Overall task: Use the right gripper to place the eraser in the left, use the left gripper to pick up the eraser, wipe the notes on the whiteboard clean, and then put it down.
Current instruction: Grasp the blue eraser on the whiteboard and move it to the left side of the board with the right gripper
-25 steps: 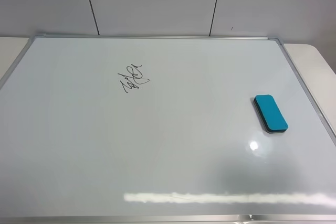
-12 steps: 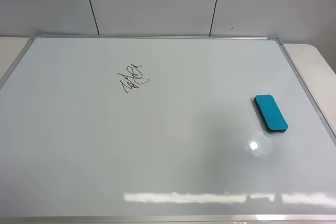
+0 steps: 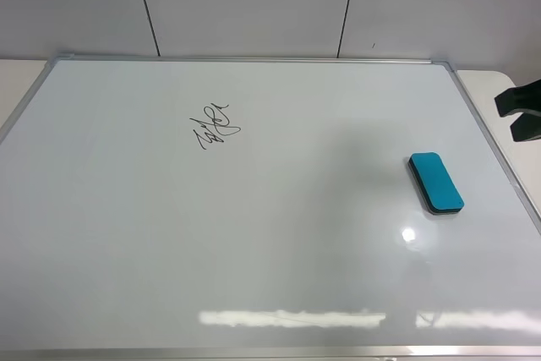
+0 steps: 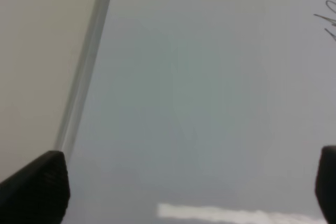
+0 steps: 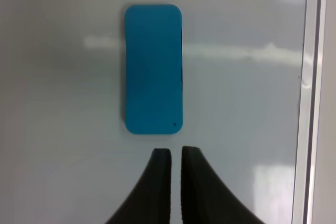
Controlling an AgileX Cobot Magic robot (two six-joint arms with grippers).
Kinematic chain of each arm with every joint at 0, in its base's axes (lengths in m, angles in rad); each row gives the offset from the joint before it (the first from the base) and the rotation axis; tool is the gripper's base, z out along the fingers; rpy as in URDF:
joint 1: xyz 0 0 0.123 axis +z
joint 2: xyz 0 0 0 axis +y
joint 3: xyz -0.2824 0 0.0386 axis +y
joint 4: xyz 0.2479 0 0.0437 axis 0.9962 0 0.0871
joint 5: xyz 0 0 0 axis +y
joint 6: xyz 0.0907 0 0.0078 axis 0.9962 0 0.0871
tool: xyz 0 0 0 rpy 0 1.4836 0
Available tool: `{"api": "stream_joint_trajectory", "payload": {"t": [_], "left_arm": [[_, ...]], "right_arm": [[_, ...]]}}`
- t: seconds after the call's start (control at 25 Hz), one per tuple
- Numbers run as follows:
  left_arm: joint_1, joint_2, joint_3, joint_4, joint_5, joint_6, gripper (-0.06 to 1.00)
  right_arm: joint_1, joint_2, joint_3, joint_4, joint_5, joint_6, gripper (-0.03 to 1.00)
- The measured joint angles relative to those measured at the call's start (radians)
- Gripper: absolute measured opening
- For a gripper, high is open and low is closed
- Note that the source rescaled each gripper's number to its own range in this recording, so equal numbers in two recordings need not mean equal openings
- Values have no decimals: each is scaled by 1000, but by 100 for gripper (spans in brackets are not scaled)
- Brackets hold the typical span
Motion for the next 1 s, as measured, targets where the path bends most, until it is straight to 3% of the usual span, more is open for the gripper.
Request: {"api": "stream_joint_trajectory", "payload": {"t": [0.28, 1.0], "left_arm": [[0, 0, 0, 0, 0, 0, 88], [0, 0, 0, 0, 0, 0, 88]], "right_arm": [[4, 181, 0, 16, -111, -1, 0], [7, 414, 0, 50, -240, -8, 0]]}}
